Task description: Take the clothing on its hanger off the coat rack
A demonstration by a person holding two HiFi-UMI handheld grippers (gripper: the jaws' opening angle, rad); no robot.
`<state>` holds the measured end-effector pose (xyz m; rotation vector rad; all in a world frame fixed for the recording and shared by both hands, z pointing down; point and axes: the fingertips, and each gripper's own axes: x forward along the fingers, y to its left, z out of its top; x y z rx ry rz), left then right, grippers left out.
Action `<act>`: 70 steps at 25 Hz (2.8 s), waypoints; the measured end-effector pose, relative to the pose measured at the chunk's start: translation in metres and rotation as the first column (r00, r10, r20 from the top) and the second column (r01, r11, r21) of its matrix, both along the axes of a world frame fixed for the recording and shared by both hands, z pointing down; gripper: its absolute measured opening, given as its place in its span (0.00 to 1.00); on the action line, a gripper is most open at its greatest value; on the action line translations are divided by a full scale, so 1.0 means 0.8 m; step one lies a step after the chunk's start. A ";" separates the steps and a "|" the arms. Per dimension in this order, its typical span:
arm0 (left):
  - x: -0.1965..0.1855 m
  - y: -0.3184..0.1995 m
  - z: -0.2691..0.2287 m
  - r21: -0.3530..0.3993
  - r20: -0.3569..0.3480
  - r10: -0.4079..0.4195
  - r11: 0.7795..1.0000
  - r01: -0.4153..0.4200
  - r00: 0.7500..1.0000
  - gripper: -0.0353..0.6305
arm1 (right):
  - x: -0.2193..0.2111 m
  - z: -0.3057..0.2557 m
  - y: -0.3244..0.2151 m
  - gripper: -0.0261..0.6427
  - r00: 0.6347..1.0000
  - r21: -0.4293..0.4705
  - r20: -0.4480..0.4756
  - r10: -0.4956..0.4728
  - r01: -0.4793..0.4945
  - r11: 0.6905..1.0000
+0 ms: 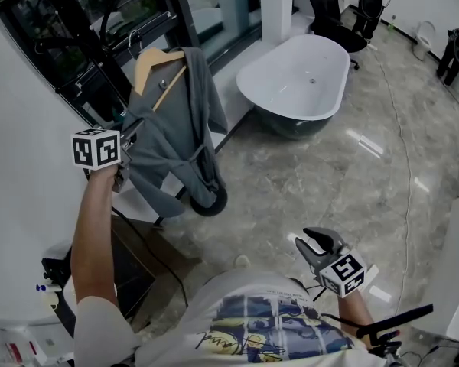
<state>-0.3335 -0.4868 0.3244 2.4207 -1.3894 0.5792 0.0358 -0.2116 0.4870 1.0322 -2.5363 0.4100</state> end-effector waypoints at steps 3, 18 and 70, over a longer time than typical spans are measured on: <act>0.022 0.008 -0.008 0.012 0.007 0.020 1.000 -0.020 1.000 0.07 | 0.015 0.001 0.014 0.22 1.000 0.001 -0.001 0.008 -0.008 1.000; 0.162 0.165 -0.005 0.040 -0.033 0.104 0.994 -0.102 0.994 0.07 | 0.102 0.017 0.102 0.19 0.999 -0.027 0.002 -0.044 0.044 0.999; 0.365 0.612 0.028 0.075 0.007 0.414 0.907 -0.414 0.910 0.07 | 0.102 0.016 0.185 0.05 0.955 0.060 -0.079 -0.286 0.291 0.955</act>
